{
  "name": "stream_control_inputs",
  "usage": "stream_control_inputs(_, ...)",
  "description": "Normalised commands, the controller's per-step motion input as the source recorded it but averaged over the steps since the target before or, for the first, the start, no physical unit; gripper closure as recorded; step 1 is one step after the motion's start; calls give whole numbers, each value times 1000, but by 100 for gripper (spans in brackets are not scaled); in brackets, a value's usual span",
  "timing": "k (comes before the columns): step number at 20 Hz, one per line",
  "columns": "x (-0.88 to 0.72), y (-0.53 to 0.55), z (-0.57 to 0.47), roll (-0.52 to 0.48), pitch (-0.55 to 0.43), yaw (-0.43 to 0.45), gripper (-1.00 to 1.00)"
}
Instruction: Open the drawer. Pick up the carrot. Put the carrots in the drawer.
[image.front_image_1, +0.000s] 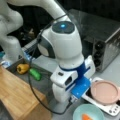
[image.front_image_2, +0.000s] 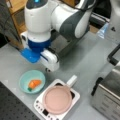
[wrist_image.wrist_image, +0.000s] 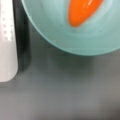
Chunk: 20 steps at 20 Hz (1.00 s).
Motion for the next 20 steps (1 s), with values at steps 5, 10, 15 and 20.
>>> stream_control_inputs(5, 316, -152, -6, 50, 221, 71, -100)
stream_control_inputs(10, 284, -123, -68, 58, 188, 61, -100)
stream_control_inputs(15, 231, -144, -52, 76, 141, 75, -100)
stream_control_inputs(20, 206, -201, -1, 64, 79, 96, -100)
